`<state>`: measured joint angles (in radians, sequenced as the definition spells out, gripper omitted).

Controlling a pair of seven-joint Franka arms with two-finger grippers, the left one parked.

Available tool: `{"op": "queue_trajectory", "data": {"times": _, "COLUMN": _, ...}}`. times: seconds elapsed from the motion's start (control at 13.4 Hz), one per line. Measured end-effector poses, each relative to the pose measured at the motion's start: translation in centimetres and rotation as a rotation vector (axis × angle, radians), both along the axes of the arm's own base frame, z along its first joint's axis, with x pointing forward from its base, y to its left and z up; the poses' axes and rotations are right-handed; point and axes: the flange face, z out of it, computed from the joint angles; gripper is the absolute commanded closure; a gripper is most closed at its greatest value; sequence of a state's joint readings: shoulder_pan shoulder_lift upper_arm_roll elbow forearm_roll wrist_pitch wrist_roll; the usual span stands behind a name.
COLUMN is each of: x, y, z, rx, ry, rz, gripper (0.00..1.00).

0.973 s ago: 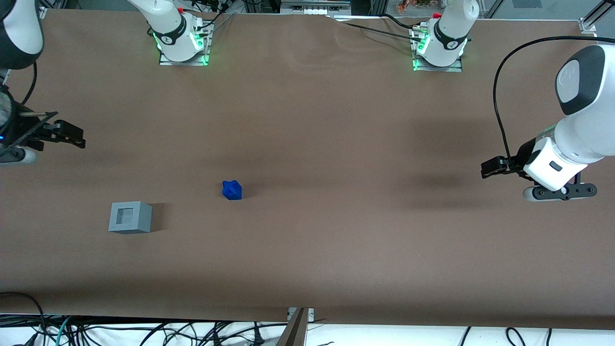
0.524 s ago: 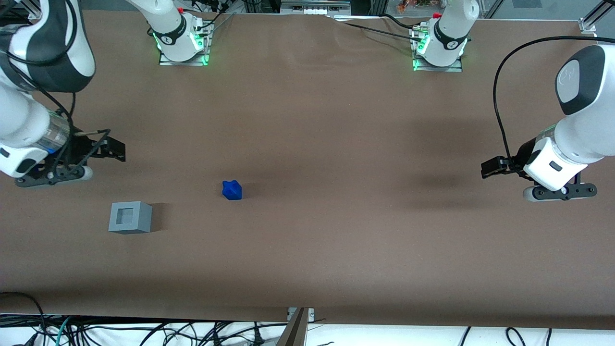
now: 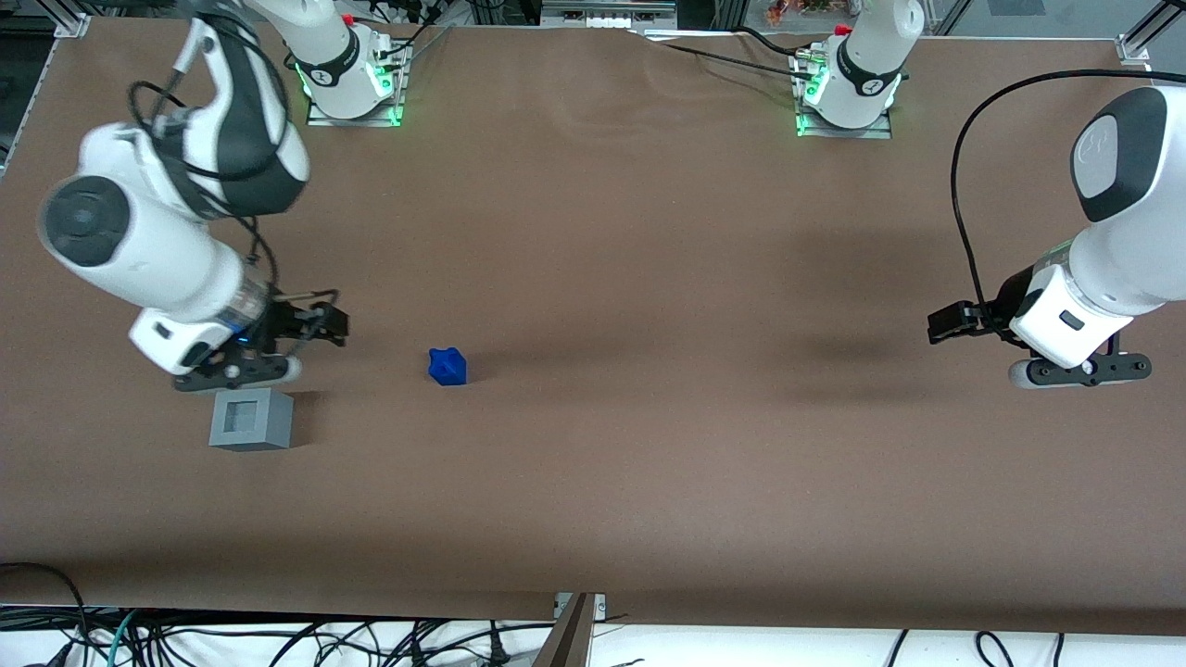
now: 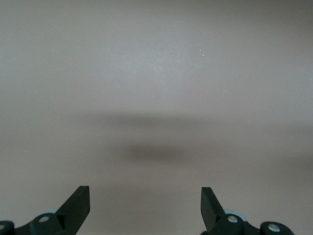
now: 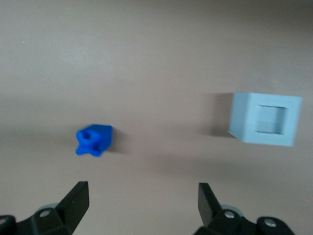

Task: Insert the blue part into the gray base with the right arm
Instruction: 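Move the open right gripper over the blue block, then lower the right gripper and close it on the blue block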

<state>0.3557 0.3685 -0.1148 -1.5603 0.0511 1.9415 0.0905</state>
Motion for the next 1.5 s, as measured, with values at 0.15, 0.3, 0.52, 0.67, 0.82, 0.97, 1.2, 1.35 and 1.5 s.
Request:
{"op": "queue_trajectory", "data": {"times": 0.15, "x": 0.2, "y": 2.9, "z": -2.1, "rx": 0.001, "ry": -0.017, "rz": -0.013, "gripper": 0.01}}
{"op": "queue_trajectory", "data": {"times": 0.3, "x": 0.4, "y": 5.6, "z": -4.7, "rx": 0.004, "ry": -0.041, "rz": -0.033, "gripper": 0.01}}
{"op": "queue_trajectory", "data": {"times": 0.52, "x": 0.7, "y": 8.4, "z": -9.4, "rx": 0.005, "ry": -0.059, "rz": -0.079, "gripper": 0.01}}
{"op": "queue_trajectory", "data": {"times": 0.67, "x": 0.8, "y": 9.2, "z": -11.8, "rx": 0.004, "ry": -0.064, "rz": -0.106, "gripper": 0.01}}
{"op": "queue_trajectory", "data": {"times": 0.82, "x": 0.8, "y": 9.4, "z": -13.3, "rx": -0.003, "ry": -0.052, "rz": -0.121, "gripper": 0.01}}
{"op": "queue_trajectory", "data": {"times": 0.97, "x": 0.7, "y": 9.5, "z": -14.2, "rx": -0.01, "ry": -0.041, "rz": -0.121, "gripper": 0.01}}
{"op": "queue_trajectory", "data": {"times": 1.2, "x": 0.5, "y": 9.8, "z": -15.4, "rx": -0.019, "ry": -0.026, "rz": -0.122, "gripper": 0.01}}
{"op": "queue_trajectory", "data": {"times": 1.35, "x": 0.3, "y": 10.0, "z": -16.6, "rx": -0.027, "ry": -0.012, "rz": -0.131, "gripper": 0.01}}
{"op": "queue_trajectory", "data": {"times": 1.5, "x": 0.2, "y": 10.0, "z": -17.6, "rx": -0.035, "ry": 0.001, "rz": -0.135, "gripper": 0.01}}
